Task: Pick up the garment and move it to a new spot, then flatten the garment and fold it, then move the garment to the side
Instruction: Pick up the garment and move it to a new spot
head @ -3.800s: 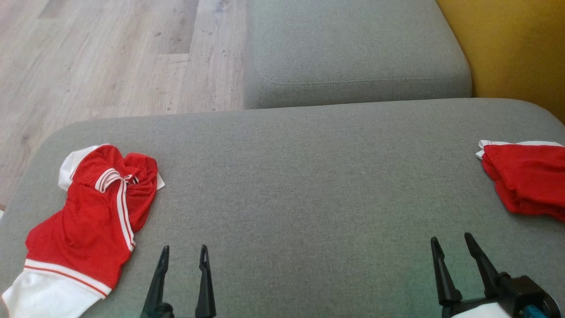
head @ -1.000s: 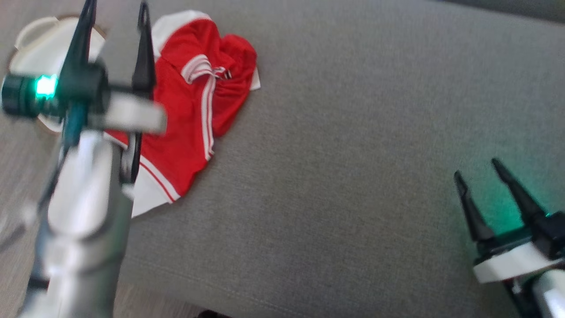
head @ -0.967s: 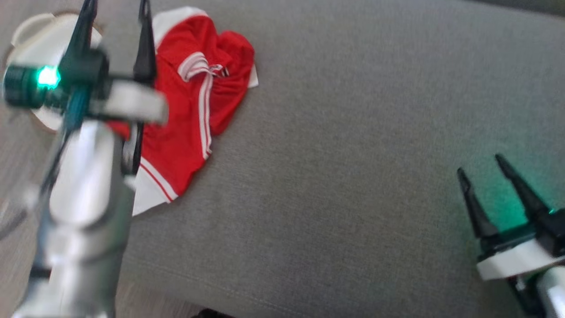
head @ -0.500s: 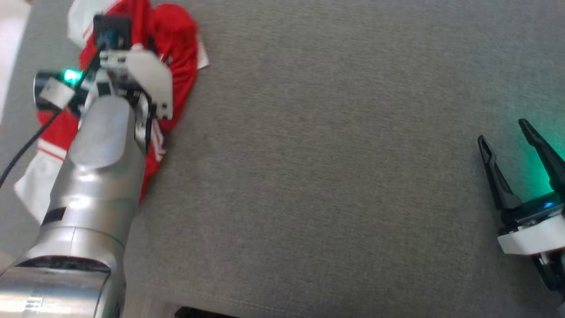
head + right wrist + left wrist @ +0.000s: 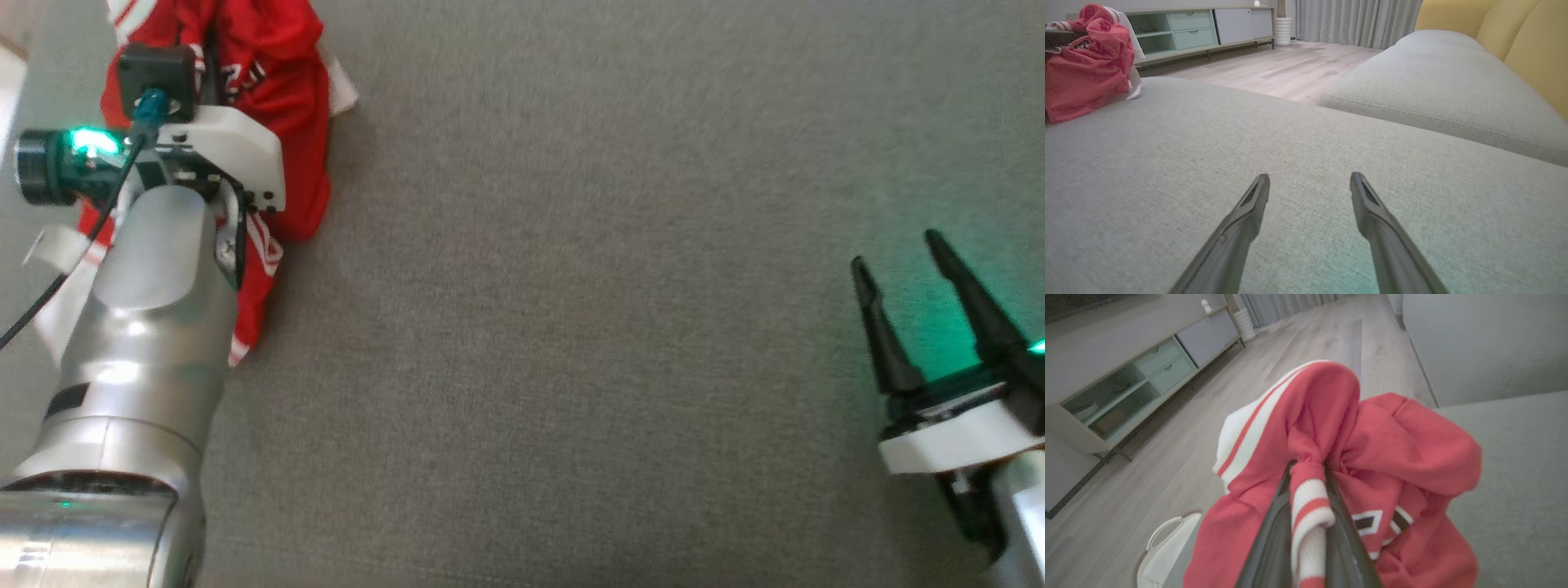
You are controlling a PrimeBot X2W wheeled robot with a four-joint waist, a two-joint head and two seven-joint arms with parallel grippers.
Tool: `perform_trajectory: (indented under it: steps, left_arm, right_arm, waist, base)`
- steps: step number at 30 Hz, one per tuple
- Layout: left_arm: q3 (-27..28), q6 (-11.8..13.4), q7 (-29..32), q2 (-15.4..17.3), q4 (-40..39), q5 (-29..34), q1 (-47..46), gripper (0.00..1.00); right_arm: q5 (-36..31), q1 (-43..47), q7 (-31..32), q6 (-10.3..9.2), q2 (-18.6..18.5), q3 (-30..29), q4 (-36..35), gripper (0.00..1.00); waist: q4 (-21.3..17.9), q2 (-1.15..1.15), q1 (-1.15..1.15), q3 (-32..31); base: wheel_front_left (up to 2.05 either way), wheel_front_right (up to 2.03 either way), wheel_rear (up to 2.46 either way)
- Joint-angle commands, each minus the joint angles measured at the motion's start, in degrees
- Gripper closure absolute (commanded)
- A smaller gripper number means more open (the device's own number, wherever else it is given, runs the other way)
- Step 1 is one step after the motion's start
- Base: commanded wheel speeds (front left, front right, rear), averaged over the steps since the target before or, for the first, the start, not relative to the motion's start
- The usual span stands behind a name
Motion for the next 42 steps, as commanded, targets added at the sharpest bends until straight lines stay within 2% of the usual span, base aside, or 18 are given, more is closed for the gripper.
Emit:
perform_trajectory:
  steps: [1, 4, 9, 15, 18, 23, 27, 33, 37, 38, 39, 40, 42]
  left_arm:
    - [0.69, -0.41, -1.52, 3.31, -2.16, 0.39, -2.72, 1.00]
    - [-0.46, -2.99, -4.89, 3.73, -4.39, 0.53, -3.34, 1.00]
    - [-2.18, -6.25, -7.02, 5.22, -10.28, 0.87, -1.89, 1.00]
    - [-4.55, -9.18, -5.66, 6.04, -19.62, 0.99, 2.04, 1.00]
    - [-5.88, -10.98, -3.81, 4.72, -24.93, -0.73, 4.94, 1.00]
    - [-7.97, -11.97, -0.33, 3.42, -30.95, -2.86, 10.96, 1.00]
    - [-11.12, -12.37, 0.92, 1.28, -32.16, -3.60, 15.51, 1.00]
    - [-16.48, -12.70, -1.55, -0.98, -27.44, -3.25, 19.71, 1.00]
    - [-18.46, -11.66, -4.30, -1.82, -22.61, -1.92, 19.53, 1.00]
    - [-18.75, -11.31, -4.83, -2.04, -21.43, -1.75, 19.28, 0.76]
    - [-19.06, -10.93, -5.34, -2.25, -20.33, -1.56, 18.98, 0.15]
    - [-19.41, -10.07, -6.43, -2.70, -18.65, -1.51, 18.43, 0.00]
    - [-19.60, -9.04, -7.29, -3.14, -17.69, -1.75, 18.14, 0.00]
  right_arm:
    - [-0.01, 0.57, -0.61, 0.39, -0.06, 1.11, -1.07, 0.00]
    - [-0.14, 1.12, -0.61, 0.39, 2.31, 1.90, -0.03, 0.00]
    - [-0.41, 2.65, -0.61, 0.39, 6.70, 2.13, 1.23, 0.00]
    - [-1.22, 6.41, -0.61, 0.39, 10.34, 2.67, 0.94, 0.00]
    - [-1.68, 7.62, -0.61, 0.39, 10.89, 3.24, 0.72, 0.00]
    - [-1.85, 7.28, -0.61, 0.39, 11.33, 5.20, 0.35, 0.00]
    - [-1.20, 5.96, -0.61, 0.39, 11.60, 6.51, 0.24, 0.00]
    - [-0.21, 3.84, -0.61, 0.39, 12.36, 7.68, 0.43, 0.00]
    - [0.39, 2.26, -0.61, 0.39, 13.27, 8.39, 0.36, 0.00]
    - [0.52, 1.89, -0.61, 0.39, 13.48, 8.49, 0.36, 0.00]
    - [0.63, 1.56, -0.61, 0.39, 13.64, 8.55, 0.40, 0.00]
    - [0.78, 1.16, -0.61, 0.39, 13.73, 8.66, 0.56, 0.00]
    - [0.81, 1.01, -0.61, 0.39, 13.69, 8.45, 0.71, 0.00]
  waist:
    - [-0.99, 0.00, 0.00, -3.55]
    - [-2.60, 0.00, 0.00, -7.83]
    - [-7.86, 0.00, 0.00, -14.98]
    - [-16.68, 0.00, 0.00, -20.39]
    - [-21.14, 0.00, 0.00, -21.45]
    - [-29.12, 0.00, 0.00, -21.39]
    - [-34.42, 0.00, 0.00, -19.76]
    - [-40.15, 0.00, 0.00, -15.31]
    - [-41.72, 0.00, 0.00, -11.85]
    - [-41.77, 0.00, 0.00, -11.25]
    - [-41.68, 0.00, 0.00, -10.78]
    - [-41.06, 0.00, 0.00, -10.41]
    - [-39.80, 0.00, 0.00, -10.64]
  base:
    - [0.00, 0.00, 0.00]
    - [0.00, 0.00, 0.00]
    - [0.00, 0.00, 0.00]
    - [0.00, 0.00, 0.00]
    - [0.00, 0.00, 0.00]
    - [0.00, 0.00, 0.00]
    - [0.00, 0.00, 0.00]
    - [0.00, 0.00, 0.00]
    - [0.00, 0.00, 0.00]
    - [0.00, 0.00, 0.00]
    - [0.00, 0.00, 0.00]
    - [0.00, 0.00, 0.00]
    - [0.00, 0.00, 0.00]
